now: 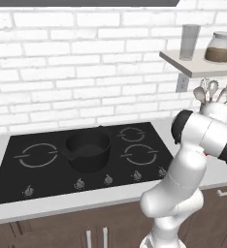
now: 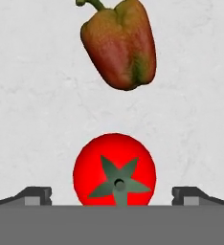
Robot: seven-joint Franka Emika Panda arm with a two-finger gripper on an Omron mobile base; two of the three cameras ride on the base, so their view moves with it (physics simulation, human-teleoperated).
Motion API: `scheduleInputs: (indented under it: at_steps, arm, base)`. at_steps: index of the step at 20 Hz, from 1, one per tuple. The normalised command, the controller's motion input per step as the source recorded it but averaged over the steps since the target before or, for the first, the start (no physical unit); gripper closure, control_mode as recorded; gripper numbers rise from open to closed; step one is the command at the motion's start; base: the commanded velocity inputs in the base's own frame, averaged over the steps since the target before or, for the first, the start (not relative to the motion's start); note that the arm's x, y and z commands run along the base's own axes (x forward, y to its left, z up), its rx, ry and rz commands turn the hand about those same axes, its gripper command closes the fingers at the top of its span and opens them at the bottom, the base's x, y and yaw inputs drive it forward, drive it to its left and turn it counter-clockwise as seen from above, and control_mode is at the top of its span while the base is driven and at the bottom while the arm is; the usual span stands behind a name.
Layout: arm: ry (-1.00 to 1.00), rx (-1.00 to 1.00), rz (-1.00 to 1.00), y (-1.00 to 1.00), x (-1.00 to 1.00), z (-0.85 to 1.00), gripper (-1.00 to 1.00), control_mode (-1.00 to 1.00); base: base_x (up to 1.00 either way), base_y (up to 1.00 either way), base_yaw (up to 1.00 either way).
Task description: Put the tomato and bell pepper in the pot. Retrieve the spatula and lightly stir the vegetables in the pot.
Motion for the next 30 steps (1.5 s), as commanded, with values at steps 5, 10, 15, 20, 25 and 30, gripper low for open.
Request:
scheduleInputs:
  at_steps: [5,10,15,20,25,30]
  arm:
    - [0.0,0.0,0.0,0.0,0.01,-0.24,-1.0,-1.0]
    - [0.0,0.0,0.0,0.0,0.04,-0.24,-1.0,-1.0]
    - [0.0,0.0,0.0,0.0,0.01,-0.08,1.0,-1.0]
    - [0.0,0.0,0.01,0.01,-0.02,0.0,1.0,-1.0]
    - [0.0,0.0,0.05,0.42,-0.21,0.21,1.0,-1.0]
    - [0.0,-0.07,0.02,0.95,-0.32,0.44,1.0,-1.0]
  base:
    - [0.0,0.0,0.0]
    - [0.0,0.0,0.0]
    - [0.0,0.0,0.0]
    - [0.0,0.0,0.0]
    - [0.0,0.0,0.0]
    - [0.0,0.0,0.0]
